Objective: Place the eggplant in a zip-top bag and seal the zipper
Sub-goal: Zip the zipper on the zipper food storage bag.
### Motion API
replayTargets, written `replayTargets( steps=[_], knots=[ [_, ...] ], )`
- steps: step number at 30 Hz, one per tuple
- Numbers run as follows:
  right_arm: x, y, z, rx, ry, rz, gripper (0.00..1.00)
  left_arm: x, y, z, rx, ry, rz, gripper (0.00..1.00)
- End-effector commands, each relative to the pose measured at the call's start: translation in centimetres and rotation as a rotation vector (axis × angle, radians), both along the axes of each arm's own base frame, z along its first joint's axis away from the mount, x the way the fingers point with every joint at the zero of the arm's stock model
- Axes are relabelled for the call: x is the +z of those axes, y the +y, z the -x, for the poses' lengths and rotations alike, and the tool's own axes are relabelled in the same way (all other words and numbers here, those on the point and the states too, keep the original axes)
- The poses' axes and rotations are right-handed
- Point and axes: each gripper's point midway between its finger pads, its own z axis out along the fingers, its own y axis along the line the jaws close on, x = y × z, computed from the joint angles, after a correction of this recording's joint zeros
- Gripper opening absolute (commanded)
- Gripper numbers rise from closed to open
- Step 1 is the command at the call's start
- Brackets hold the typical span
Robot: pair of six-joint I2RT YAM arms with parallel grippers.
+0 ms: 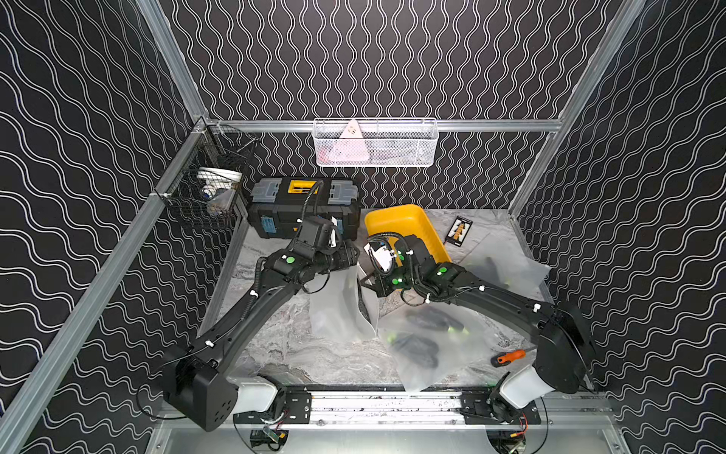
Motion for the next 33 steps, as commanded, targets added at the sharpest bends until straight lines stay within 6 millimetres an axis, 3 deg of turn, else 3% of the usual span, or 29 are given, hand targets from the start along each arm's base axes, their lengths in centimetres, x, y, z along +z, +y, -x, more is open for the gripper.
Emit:
replayTargets(
  steps=[1,8,12,15,19,23,28,33],
  knots=[
    [0.4,0.7,0.0,0.019,-0.011,-0.014,0.00,0.0,-0.3,-0.4,-0.019,-0.004,-0.005,0.61],
    [0.0,1.3,-0.1,0.021,-0.003,-0.014,0.00,-1.7,-0.4,-0.4,-0.018,0.041,-0.011,0.42],
    [-0.4,1.3,0.0,0.024,-0.004,-0.001,0.00,-1.7,-0.3,-0.6,-0.016,0.048,-0.018,0.17],
    [-0.6,1.1,0.0,0.019,-0.009,0.007,0.00,-1.8,-0.3,-0.7,-0.014,0.056,-0.013,0.07],
    [-0.6,0.9,0.0,0.015,-0.012,0.017,0.02,-2.5,-0.1,-0.7,0.006,0.083,-0.005,0.02],
    [1.0,0.2,-0.4,-0.033,-0.039,0.019,0.32,-3.2,-0.2,-0.8,0.017,0.116,0.021,0.00],
    [3.2,-0.3,-1.5,-0.118,-0.112,-0.006,0.36,-3.8,-0.9,-0.9,0.014,0.143,0.060,0.00],
    [1.7,0.0,-2.8,-0.176,-0.139,0.081,0.36,-4.0,-1.2,-0.9,0.018,0.159,0.096,0.00]
  ],
)
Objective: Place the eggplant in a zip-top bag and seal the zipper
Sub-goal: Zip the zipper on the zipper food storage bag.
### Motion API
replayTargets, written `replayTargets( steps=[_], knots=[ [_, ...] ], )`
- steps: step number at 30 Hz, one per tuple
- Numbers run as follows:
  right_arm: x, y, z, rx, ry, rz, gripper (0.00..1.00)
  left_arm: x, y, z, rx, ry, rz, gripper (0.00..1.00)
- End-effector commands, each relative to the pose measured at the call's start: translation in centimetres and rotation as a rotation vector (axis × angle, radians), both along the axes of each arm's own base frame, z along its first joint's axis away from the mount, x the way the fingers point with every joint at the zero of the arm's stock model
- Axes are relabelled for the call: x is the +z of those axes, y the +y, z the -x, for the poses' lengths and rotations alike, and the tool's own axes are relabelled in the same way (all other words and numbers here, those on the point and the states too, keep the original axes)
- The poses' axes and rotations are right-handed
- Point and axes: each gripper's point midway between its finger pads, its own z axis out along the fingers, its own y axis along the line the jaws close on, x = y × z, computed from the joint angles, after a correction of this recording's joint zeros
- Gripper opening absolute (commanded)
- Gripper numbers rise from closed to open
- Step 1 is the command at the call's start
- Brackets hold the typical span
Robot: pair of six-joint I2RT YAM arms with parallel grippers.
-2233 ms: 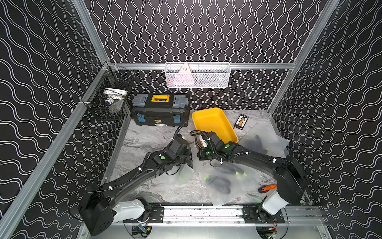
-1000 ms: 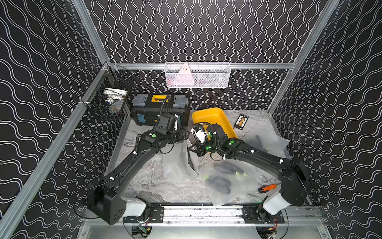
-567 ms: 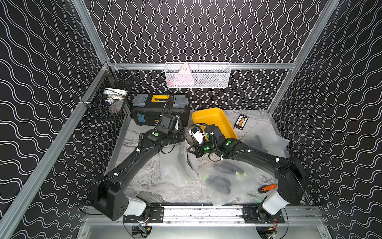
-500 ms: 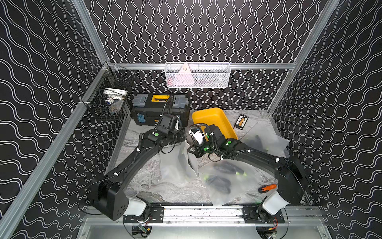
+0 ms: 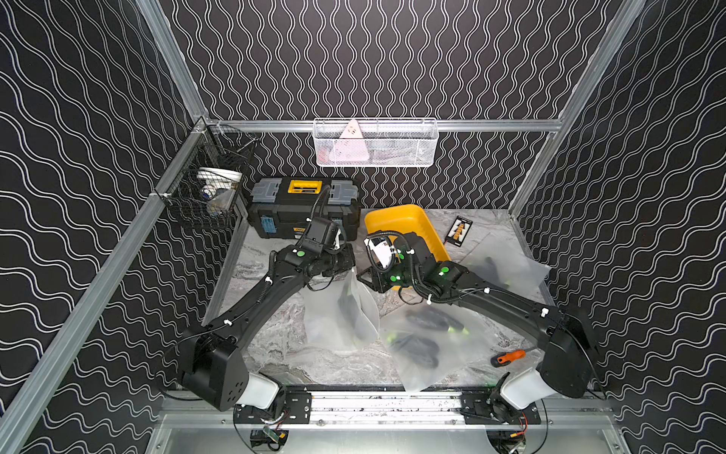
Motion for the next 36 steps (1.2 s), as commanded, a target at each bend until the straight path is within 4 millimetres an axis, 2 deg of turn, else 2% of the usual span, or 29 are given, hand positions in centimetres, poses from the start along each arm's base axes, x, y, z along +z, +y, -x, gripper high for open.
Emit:
replayTargets(
  steps=[1,6,12,20,23,31,36],
  knots=[
    [-0.9,-0.2,-1.3,-0.075,-0.027,0.055,0.36,0.2,-0.4,-0.2,0.011,0.007,0.044,0.01],
    [-1.4,0.7,-1.6,-0.122,-0.071,0.075,0.35,-0.1,-0.3,-0.2,0.017,0.023,0.043,0.02],
    [-1.1,1.3,-2.2,-0.224,-0.163,0.109,0.36,-0.9,-0.2,-0.1,0.046,0.058,0.057,0.02],
    [-0.4,0.9,-2.3,-0.346,-0.200,0.092,0.39,-1.6,0.1,-0.1,0.080,0.102,0.042,0.03],
    [-0.9,0.9,-2.8,-0.367,-0.201,0.123,0.38,-1.6,-0.1,0.0,0.081,0.106,0.063,0.03],
    [-2.2,1.6,-3.0,-0.376,-0.206,0.170,0.29,-1.6,-0.2,0.0,0.083,0.113,0.072,0.03],
    [-2.1,1.4,-3.2,-0.391,-0.222,0.181,0.23,-1.8,-0.4,0.0,0.078,0.124,0.085,0.03]
  ],
)
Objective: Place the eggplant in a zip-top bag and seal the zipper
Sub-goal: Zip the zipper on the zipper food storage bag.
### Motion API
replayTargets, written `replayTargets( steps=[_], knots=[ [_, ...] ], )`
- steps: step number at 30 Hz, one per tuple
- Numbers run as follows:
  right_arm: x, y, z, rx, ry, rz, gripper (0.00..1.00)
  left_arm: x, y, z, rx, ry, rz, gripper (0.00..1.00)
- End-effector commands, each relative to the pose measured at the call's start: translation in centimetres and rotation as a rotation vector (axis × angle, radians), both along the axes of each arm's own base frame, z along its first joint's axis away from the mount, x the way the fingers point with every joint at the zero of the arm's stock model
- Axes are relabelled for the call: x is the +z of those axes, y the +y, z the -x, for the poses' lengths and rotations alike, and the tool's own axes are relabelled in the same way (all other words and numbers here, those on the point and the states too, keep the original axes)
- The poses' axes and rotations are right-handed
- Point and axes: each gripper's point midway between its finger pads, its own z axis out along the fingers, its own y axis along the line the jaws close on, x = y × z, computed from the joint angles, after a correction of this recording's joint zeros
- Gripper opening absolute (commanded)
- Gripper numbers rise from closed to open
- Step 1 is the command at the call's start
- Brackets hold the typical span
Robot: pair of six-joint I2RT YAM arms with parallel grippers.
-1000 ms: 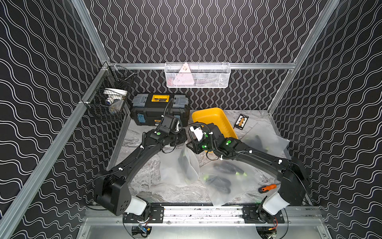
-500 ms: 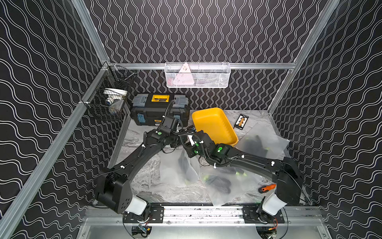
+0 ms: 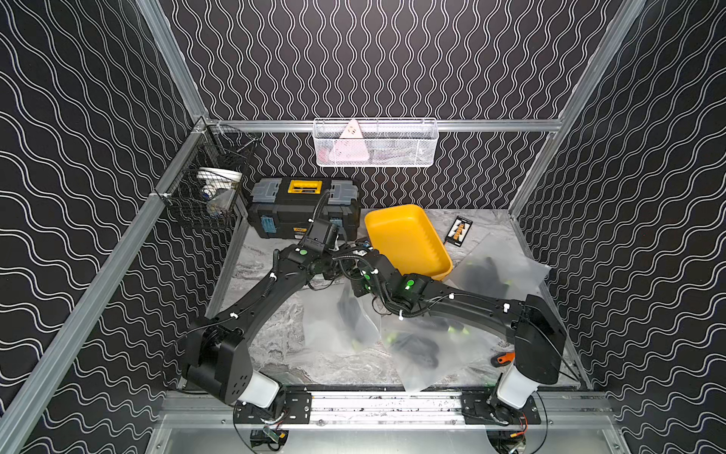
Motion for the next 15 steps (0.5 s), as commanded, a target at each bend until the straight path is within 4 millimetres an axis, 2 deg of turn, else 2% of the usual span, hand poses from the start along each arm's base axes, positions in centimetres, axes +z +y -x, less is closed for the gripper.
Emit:
replayTargets(
  steps=[1,6,15],
  knots=[
    [0.7,-0.1,-0.5,-0.036,-0.030,-0.008,0.21,-0.1,-0.4,0.2,-0.002,0.020,0.027,0.03],
    [0.8,-0.3,-0.4,-0.040,-0.035,-0.009,0.09,0.1,-0.2,0.2,0.005,0.017,0.023,0.03],
    [0.8,-1.2,0.8,-0.015,-0.008,-0.010,0.05,0.0,1.5,-0.5,0.063,0.017,0.000,0.00]
  ],
)
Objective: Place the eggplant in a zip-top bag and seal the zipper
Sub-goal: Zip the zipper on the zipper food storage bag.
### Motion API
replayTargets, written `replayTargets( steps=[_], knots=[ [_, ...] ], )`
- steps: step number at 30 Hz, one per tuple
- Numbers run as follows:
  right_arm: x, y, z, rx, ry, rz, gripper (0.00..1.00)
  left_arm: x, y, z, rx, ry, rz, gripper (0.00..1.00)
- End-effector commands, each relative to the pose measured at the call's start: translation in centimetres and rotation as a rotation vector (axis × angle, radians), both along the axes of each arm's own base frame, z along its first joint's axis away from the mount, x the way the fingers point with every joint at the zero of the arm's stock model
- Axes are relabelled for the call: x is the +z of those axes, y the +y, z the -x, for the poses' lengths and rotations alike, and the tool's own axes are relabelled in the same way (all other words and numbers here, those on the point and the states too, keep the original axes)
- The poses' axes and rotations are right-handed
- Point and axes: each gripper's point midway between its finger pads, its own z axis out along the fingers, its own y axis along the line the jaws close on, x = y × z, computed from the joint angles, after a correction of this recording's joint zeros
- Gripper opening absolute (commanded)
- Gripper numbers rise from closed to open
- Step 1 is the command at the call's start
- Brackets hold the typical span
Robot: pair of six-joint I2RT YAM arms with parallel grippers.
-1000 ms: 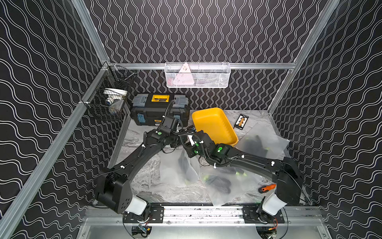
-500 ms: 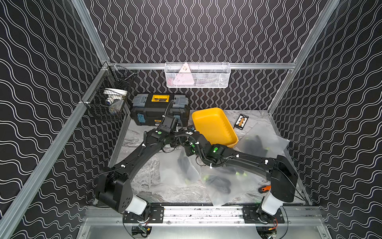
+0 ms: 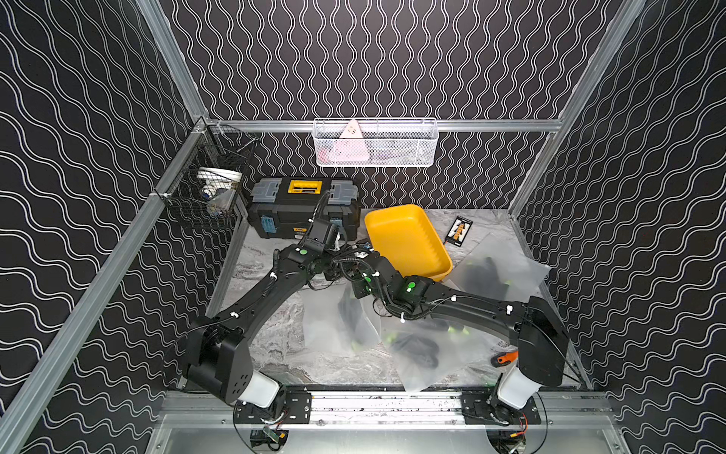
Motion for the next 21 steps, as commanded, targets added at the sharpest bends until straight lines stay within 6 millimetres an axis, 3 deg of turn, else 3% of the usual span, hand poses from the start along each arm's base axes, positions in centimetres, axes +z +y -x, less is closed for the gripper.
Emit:
replayTargets(
  steps=[1,13,19,21],
  knots=[
    [0.3,-0.6,0.4,-0.008,0.010,-0.006,0.05,0.0,2.0,-0.8,0.078,-0.010,-0.051,0.00],
    [-0.1,-1.3,3.7,0.072,0.129,-0.081,0.04,-0.9,4.5,-1.6,0.173,0.002,-0.084,0.00],
    [0.2,-2.8,5.9,0.101,0.186,-0.100,0.03,-1.1,6.5,-1.9,0.227,0.006,-0.100,0.00],
    [-1.0,-3.8,6.9,0.104,0.221,-0.082,0.03,-1.0,6.9,-2.1,0.241,0.005,-0.102,0.00]
  ],
)
